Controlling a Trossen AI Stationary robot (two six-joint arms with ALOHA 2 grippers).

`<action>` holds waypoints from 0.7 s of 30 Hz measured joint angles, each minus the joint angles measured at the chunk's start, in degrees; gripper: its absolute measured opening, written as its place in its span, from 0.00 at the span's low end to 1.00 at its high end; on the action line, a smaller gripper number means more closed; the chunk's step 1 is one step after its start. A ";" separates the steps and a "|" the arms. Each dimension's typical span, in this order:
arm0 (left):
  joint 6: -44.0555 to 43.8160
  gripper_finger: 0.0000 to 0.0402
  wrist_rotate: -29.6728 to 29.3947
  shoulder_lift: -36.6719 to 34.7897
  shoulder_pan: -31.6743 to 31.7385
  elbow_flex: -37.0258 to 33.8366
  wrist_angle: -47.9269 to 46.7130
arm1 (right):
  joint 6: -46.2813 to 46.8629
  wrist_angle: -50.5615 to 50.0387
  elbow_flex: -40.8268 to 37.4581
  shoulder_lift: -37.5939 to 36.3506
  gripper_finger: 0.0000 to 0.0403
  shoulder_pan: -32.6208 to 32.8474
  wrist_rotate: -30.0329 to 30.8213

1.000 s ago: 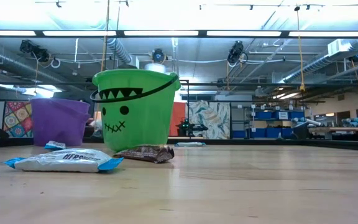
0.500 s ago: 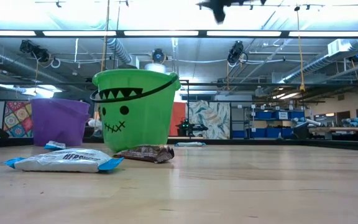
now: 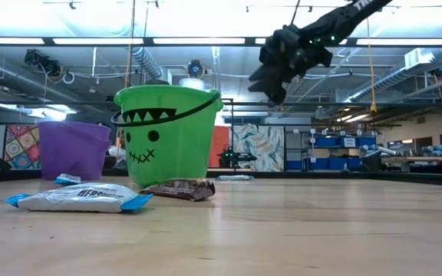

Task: Sort candy by brand, put in halloween buckets
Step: Put the white chocolate bar into the violet bucket

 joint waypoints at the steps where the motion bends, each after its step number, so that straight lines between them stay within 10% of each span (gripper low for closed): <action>1: -0.01 0.48 0.00 0.15 0.00 0.00 -0.03 | -0.33 0.75 -0.89 0.00 0.40 0.19 0.49; 14: -0.01 0.48 0.00 3.22 0.01 -0.02 -0.42 | 2.01 6.43 -3.35 -0.04 0.40 3.65 4.43; 21: 0.24 0.48 -2.30 3.69 0.04 -0.02 -0.38 | -22.11 -0.71 -0.79 -0.11 0.40 11.23 19.93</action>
